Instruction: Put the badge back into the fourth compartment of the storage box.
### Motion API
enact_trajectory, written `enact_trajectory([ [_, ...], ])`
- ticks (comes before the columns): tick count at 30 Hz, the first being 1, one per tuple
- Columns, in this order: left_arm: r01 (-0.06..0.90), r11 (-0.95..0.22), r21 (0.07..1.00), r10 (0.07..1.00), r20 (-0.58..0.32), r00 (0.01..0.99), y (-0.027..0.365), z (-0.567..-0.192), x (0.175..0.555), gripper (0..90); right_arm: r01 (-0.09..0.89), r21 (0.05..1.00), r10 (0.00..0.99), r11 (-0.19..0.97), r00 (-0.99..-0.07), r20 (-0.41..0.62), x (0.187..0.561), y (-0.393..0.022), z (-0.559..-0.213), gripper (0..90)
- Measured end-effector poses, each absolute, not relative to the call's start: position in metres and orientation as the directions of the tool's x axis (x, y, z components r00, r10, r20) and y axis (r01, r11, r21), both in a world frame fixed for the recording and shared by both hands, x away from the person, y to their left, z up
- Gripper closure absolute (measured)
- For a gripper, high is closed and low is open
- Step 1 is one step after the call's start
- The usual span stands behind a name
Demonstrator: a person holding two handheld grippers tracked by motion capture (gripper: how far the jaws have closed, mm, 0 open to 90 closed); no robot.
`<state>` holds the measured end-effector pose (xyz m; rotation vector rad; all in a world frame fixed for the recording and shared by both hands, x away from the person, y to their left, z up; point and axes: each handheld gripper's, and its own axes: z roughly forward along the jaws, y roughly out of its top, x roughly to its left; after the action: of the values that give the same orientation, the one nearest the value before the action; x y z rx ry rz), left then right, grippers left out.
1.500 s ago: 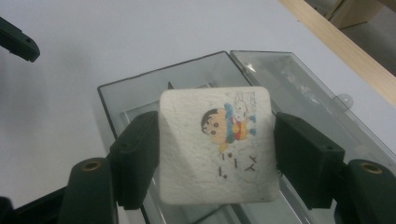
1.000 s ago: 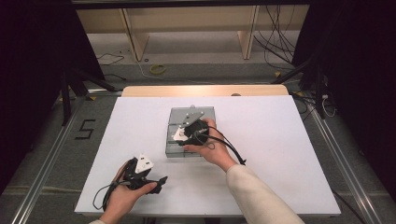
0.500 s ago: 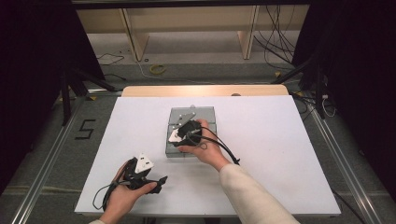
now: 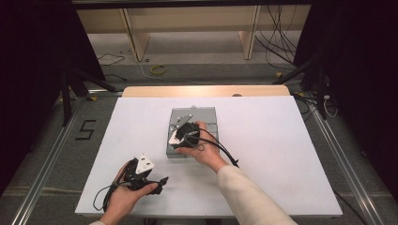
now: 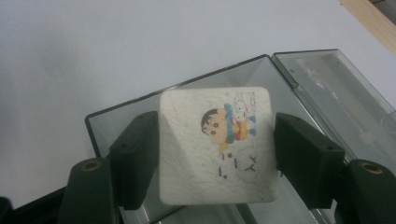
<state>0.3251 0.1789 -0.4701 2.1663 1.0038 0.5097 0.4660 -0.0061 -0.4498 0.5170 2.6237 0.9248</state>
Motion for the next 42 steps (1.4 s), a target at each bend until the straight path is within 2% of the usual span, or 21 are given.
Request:
enact_trajectory([
  [4, 0.510, -0.464, 0.724, 0.780, 0.061, 0.623, 0.179, -0.470, 0.325, 16.5, 0.246, 0.628, 0.426, 0.739, -0.892, -0.151, 0.466, -0.004, -0.454, 33.2],
  [8, 0.510, -0.467, 0.723, 0.779, 0.064, 0.623, 0.179, -0.470, 0.325, 16.6, 0.253, 0.635, 0.422, 0.730, -0.898, -0.127, 0.464, -0.003, -0.454, 28.7],
  [14, 0.510, -0.466, 0.723, 0.779, 0.063, 0.623, 0.179, -0.470, 0.325, 16.6, 0.280, 0.660, 0.435, 0.697, -0.897, -0.078, 0.466, -0.008, -0.451, 30.7],
  [15, 0.510, -0.466, 0.723, 0.780, 0.063, 0.623, 0.179, -0.470, 0.325, 16.6, 0.315, 0.663, 0.448, 0.679, -0.893, -0.035, 0.468, -0.012, -0.450, 44.0],
  [17, 0.510, -0.466, 0.723, 0.780, 0.063, 0.623, 0.179, -0.470, 0.325, 16.5, 0.361, 0.683, 0.487, 0.635, -0.873, 0.008, 0.469, -0.015, -0.448, 62.2],
  [18, 0.509, -0.467, 0.723, 0.779, 0.064, 0.623, 0.179, -0.470, 0.325, 16.5, 0.361, 0.683, 0.487, 0.635, -0.873, 0.008, 0.469, -0.015, -0.448, 62.2],
  [19, 0.509, -0.467, 0.723, 0.780, 0.065, 0.622, 0.179, -0.470, 0.325, 16.6, 0.395, 0.679, 0.523, 0.619, -0.852, 0.018, 0.470, -0.020, -0.446, 78.5],
  [20, 0.509, -0.466, 0.724, 0.780, 0.064, 0.623, 0.179, -0.470, 0.325, 16.5, 0.421, 0.672, 0.553, 0.609, -0.833, 0.022, 0.471, -0.022, -0.446, 84.7],
  [21, 0.509, -0.466, 0.724, 0.780, 0.065, 0.623, 0.179, -0.470, 0.325, 16.5, 0.421, 0.672, 0.553, 0.609, -0.833, 0.022, 0.471, -0.022, -0.446, 84.7],
  [22, 0.509, -0.463, 0.725, 0.781, 0.062, 0.622, 0.179, -0.470, 0.325, 16.5, 0.456, 0.666, 0.593, 0.591, -0.805, 0.024, 0.473, -0.027, -0.447, 90.0],
  [31, 0.511, -0.467, 0.722, 0.779, 0.062, 0.624, 0.179, -0.470, 0.325, 16.5, 0.432, 0.652, 0.539, 0.623, -0.841, 0.042, 0.467, -0.018, -0.455, 90.0],
  [35, 0.508, -0.472, 0.720, 0.776, 0.065, 0.627, 0.179, -0.470, 0.325, 16.5, 0.366, 0.653, 0.462, 0.663, -0.886, 0.028, 0.460, -0.007, -0.452, 88.9],
  [39, 0.511, -0.468, 0.721, 0.779, 0.063, 0.624, 0.179, -0.470, 0.325, 16.6, 0.374, 0.680, 0.503, 0.631, -0.864, 0.008, 0.462, -0.010, -0.449, 89.4],
  [42, 0.508, -0.469, 0.722, 0.776, 0.064, 0.627, 0.178, -0.470, 0.325, 16.5, 0.383, 0.653, 0.510, 0.653, -0.860, -0.006, 0.466, -0.013, -0.452, 90.0],
])
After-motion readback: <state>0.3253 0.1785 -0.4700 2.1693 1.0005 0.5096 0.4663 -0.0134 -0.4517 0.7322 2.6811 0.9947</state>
